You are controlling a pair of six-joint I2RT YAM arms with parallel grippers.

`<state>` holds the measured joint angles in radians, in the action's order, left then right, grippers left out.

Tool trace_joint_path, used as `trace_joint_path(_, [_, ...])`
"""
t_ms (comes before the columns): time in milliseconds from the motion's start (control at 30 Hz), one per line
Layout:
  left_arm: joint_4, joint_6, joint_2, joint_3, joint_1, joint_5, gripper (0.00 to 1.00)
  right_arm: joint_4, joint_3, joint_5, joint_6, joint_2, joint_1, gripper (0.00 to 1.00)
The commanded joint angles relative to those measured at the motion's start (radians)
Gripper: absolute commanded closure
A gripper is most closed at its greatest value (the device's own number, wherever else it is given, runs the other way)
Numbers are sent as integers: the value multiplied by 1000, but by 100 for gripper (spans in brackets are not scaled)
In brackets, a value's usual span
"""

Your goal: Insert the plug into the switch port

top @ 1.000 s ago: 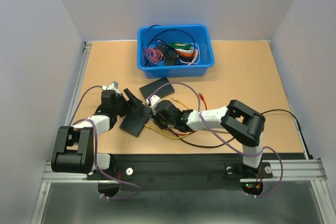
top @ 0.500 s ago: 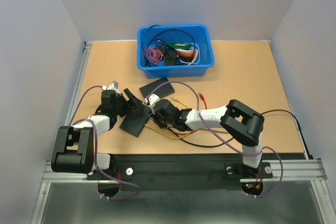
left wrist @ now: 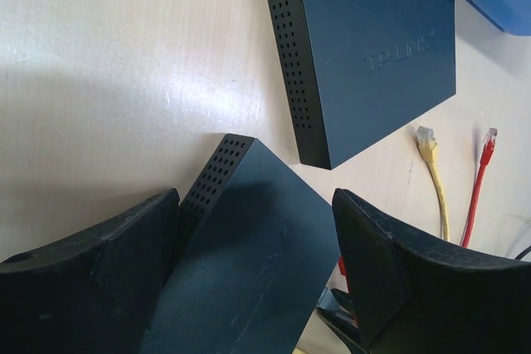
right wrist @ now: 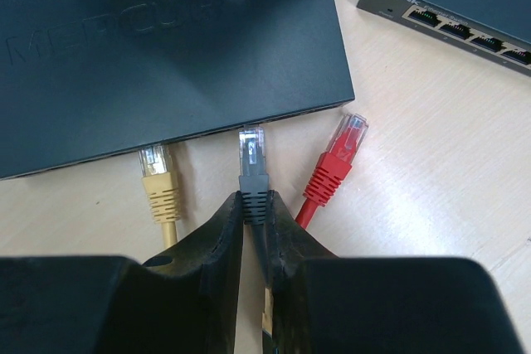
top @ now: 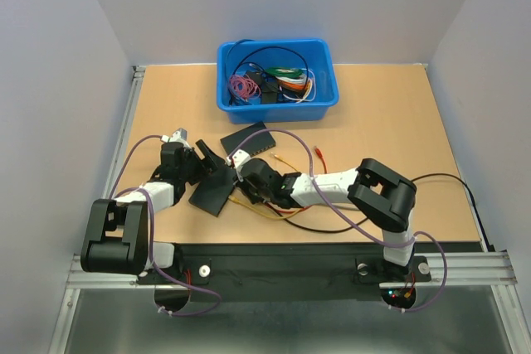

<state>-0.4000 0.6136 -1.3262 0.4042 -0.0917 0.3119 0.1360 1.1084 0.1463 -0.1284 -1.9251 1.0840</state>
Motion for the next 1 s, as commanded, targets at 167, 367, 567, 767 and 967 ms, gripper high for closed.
trace_joint_path(167, [32, -3, -14, 16, -20, 6, 14, 60, 68, 39, -1, 31, 22, 100])
trace_joint_path(367, [32, -3, -18, 18, -25, 3, 14, 60, 71, 65, -1, 29, 21, 100])
trace_joint_path(567, [36, -5, -15, 18, -25, 3, 14, 54, 84, 104, 16, 41, 21, 100])
trace_joint_path(767, [39, -6, -14, 19, -25, 1, 14, 51, 99, 61, 13, 26, 21, 100])
trace_joint_path(967, [38, -5, -19, 21, -25, 1, 13, 53, 103, 45, 1, 24, 28, 100])
